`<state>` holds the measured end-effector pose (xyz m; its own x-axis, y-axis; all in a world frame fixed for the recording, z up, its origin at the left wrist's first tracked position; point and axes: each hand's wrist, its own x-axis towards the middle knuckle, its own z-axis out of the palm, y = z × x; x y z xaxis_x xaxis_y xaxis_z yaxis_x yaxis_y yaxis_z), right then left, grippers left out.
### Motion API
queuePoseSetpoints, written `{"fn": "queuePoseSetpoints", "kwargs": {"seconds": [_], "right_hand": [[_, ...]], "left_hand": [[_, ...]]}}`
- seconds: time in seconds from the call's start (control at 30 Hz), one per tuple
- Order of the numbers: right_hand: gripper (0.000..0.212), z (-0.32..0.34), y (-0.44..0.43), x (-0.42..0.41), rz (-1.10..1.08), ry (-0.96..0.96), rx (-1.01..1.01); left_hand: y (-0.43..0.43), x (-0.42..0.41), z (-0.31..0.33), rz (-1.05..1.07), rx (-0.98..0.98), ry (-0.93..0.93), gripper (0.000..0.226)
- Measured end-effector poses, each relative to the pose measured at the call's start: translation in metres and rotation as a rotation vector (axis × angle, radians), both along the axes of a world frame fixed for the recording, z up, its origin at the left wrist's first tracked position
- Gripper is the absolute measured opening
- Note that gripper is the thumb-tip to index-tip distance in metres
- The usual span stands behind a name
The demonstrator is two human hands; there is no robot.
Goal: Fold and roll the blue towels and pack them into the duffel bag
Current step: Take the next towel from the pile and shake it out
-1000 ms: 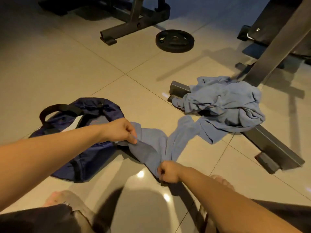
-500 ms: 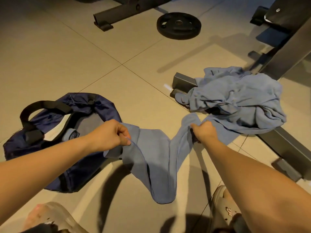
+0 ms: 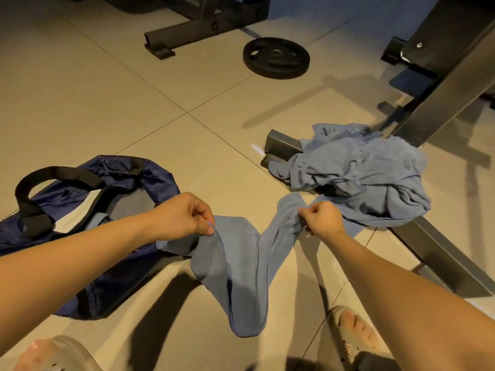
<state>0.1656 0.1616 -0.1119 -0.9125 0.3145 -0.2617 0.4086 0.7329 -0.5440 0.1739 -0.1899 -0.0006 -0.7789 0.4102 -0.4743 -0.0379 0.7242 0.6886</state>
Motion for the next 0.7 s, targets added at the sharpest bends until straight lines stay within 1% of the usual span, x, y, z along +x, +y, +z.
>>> {"fn": "queuePoseSetpoints", "kwargs": {"seconds": [0.1, 0.23, 0.33, 0.47, 0.57, 0.7], "right_hand": [[0.048, 0.054, -0.003, 0.000, 0.070, 0.078, -0.068], [0.024, 0.137, -0.017, 0.000, 0.251, 0.091, -0.198], [0.016, 0.190, -0.033, 0.003, 0.356, 0.090, -0.215], [0.014, 0.244, -0.055, 0.014, 0.379, 0.110, -0.272], [0.007, 0.270, -0.065, 0.019, 0.371, 0.156, -0.281], [0.020, 0.296, -0.072, 0.028, 0.408, 0.119, -0.309]], "left_hand": [[0.014, -0.002, 0.018, -0.051, 0.004, 0.037, 0.010], [0.031, -0.001, 0.053, -0.155, 0.014, 0.095, 0.009], [0.038, -0.001, 0.081, -0.222, 0.021, 0.163, 0.007], [0.042, 0.003, 0.117, -0.316, 0.003, 0.239, 0.010], [0.044, 0.009, 0.142, -0.336, 0.030, 0.289, 0.011], [0.043, 0.021, 0.165, -0.264, 0.082, 0.476, 0.008]]}}
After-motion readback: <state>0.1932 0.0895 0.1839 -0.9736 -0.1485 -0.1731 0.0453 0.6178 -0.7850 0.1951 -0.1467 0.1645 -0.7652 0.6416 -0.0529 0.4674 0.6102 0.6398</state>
